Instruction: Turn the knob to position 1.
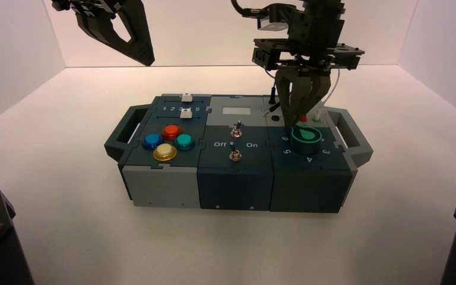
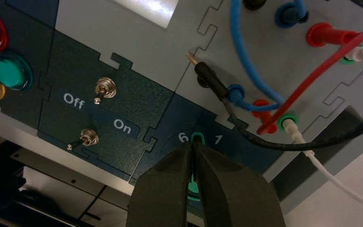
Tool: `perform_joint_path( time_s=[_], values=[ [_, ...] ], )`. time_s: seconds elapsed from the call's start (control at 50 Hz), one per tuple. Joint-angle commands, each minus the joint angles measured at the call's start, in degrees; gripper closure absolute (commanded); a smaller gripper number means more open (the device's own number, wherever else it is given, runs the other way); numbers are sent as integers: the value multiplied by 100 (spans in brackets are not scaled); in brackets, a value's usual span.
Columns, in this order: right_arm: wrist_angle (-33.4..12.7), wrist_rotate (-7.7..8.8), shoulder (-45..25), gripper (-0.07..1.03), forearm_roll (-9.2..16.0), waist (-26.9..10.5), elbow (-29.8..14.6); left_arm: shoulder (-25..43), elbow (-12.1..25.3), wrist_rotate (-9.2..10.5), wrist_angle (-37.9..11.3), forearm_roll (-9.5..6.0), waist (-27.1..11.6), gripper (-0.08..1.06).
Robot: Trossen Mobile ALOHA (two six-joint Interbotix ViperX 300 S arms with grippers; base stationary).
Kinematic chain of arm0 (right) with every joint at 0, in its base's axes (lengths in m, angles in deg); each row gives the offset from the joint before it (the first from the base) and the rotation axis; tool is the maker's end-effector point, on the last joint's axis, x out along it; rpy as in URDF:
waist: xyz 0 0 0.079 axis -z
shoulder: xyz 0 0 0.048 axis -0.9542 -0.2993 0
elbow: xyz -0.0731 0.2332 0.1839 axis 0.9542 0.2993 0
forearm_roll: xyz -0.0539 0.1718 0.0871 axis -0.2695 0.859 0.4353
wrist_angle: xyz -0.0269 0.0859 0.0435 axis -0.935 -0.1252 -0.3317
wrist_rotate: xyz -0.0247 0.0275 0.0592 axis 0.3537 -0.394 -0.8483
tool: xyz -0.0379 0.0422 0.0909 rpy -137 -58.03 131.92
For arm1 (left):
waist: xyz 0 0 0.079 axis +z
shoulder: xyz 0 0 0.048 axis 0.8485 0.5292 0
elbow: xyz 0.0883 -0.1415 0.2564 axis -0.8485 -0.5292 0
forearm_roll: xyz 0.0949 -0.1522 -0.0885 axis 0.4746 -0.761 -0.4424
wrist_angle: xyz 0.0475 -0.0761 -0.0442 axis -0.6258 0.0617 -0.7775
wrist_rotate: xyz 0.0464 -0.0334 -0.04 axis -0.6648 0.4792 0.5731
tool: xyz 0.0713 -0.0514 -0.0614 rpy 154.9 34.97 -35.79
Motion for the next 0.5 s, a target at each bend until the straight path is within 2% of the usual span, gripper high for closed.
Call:
perform_joint_path(
  time_s=[0.02, 0.5],
  values=[
    [9, -35, 18, 98, -97, 105, -35, -18, 185, -44, 35, -9, -26, 101],
    [-53, -35, 9, 98, -202, 176, -44, -9, 193, -62, 35, -9, -26, 101]
  ],
)
